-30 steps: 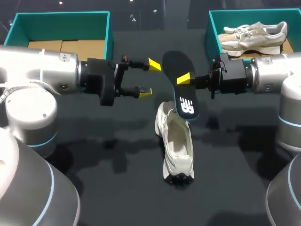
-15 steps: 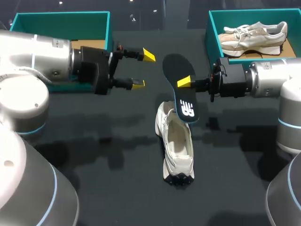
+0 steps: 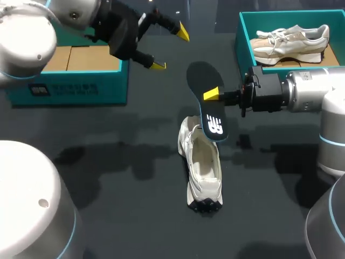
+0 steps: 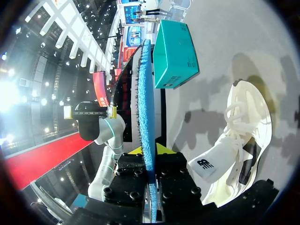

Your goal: Take the shoe out of the shoebox, open the shoe tongue, remove and reinsert the insole, then place the shoe into the shoebox

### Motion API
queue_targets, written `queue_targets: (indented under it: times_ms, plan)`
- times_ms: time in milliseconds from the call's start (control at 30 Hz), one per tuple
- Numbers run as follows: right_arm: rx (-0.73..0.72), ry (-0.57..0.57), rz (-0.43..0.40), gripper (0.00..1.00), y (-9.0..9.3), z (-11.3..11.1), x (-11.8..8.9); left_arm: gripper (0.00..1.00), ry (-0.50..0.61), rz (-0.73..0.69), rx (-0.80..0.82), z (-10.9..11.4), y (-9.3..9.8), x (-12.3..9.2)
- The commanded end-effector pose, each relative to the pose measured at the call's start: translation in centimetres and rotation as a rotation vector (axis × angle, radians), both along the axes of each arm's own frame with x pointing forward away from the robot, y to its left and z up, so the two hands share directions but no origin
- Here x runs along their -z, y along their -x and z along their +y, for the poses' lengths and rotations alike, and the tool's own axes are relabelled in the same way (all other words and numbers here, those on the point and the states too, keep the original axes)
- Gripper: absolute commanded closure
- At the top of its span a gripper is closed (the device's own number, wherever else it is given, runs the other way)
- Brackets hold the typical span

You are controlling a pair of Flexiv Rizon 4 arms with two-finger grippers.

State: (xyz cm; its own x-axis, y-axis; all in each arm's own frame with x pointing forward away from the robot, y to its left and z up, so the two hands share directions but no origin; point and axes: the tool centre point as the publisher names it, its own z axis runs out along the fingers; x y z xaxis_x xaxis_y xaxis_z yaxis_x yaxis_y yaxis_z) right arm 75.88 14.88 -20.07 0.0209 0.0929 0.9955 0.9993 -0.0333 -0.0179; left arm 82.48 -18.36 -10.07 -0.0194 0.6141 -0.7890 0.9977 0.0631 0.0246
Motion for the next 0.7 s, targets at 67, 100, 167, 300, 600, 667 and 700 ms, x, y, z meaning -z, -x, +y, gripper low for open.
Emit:
queue_targets:
  times_ms: [67,100,167,300,600,667,700]
  plan:
    - [0.001,0.003,0.002,1.0,0.0,0.1,0.0,0.0,-0.192,-0.11,-0.074,-0.3,0.9,-0.4]
    - [0.001,0.003,0.002,1.0,0.0,0.1,0.0,0.0,-0.192,-0.11,-0.074,-0.3,0.9,-0.4]
    - [0.001,0.003,0.002,1.0,0.0,0.1,0.0,0.0,-0.213,-0.058,-0.076,-0.8,0.0,-1.1]
    - [0.001,0.003,0.002,1.0,0.0,0.1,0.0,0.0,-0.266,0.074,-0.011,-1.7,-1.7,-2.1]
    - [0.001,0.003,0.002,1.0,0.0,0.1,0.0,0.0,-0.426,0.167,0.095,-4.2,-2.0,-3.1]
    - [0.001,0.003,0.002,1.0,0.0,0.1,0.0,0.0,-0.459,0.172,0.095,-4.7,-1.9,-3.3]
    - [0.001,0.003,0.002,1.0,0.0,0.1,0.0,0.0,-0.47,0.177,0.102,-4.9,-1.9,-3.3]
